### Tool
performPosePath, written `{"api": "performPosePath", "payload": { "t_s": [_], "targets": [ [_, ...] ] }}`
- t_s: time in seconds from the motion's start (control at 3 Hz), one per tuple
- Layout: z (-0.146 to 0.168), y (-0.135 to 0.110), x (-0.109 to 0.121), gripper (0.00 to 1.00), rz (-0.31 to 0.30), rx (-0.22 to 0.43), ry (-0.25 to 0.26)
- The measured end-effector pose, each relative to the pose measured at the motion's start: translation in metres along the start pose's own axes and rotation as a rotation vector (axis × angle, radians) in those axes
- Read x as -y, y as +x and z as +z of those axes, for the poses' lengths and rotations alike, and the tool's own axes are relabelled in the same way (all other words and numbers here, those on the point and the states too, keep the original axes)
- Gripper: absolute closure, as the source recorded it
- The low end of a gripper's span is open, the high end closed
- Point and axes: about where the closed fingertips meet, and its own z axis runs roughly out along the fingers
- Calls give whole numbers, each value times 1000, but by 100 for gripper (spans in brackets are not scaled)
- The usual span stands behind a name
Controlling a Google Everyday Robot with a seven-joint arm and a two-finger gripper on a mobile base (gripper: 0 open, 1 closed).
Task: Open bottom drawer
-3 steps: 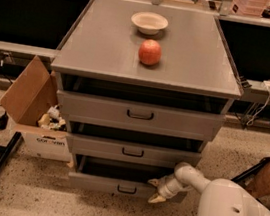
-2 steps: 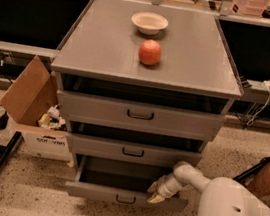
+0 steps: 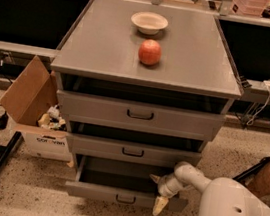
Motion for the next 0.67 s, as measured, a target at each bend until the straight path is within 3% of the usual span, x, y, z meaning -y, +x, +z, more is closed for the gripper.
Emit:
{"api": "performPosePath", "payload": {
  "t_s": [0.67],
  "targets": [
    [19,-2,-59,0,-34,-24,-132]
  ]
}}
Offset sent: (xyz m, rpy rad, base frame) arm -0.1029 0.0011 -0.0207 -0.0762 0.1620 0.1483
